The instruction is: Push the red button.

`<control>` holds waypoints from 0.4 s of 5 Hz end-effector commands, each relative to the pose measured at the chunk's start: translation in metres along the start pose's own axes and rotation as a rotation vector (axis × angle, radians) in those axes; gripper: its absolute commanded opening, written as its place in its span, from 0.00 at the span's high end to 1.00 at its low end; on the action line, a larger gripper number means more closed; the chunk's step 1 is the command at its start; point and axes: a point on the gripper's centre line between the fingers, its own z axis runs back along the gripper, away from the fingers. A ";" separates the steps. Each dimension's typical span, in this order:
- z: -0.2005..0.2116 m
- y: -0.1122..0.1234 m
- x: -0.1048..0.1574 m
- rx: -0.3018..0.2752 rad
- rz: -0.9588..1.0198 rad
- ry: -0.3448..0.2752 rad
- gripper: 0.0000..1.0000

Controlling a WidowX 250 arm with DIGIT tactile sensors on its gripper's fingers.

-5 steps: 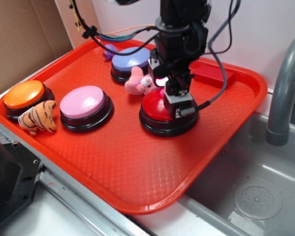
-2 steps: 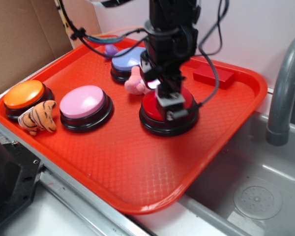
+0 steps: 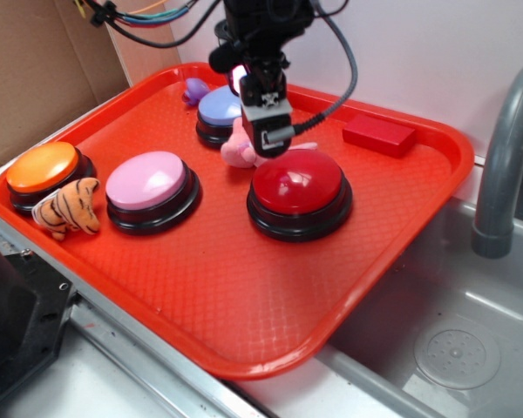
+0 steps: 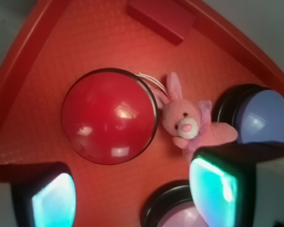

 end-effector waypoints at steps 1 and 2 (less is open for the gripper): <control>0.022 -0.002 -0.001 -0.026 0.031 -0.089 0.00; 0.027 0.000 -0.002 -0.028 0.023 -0.080 0.00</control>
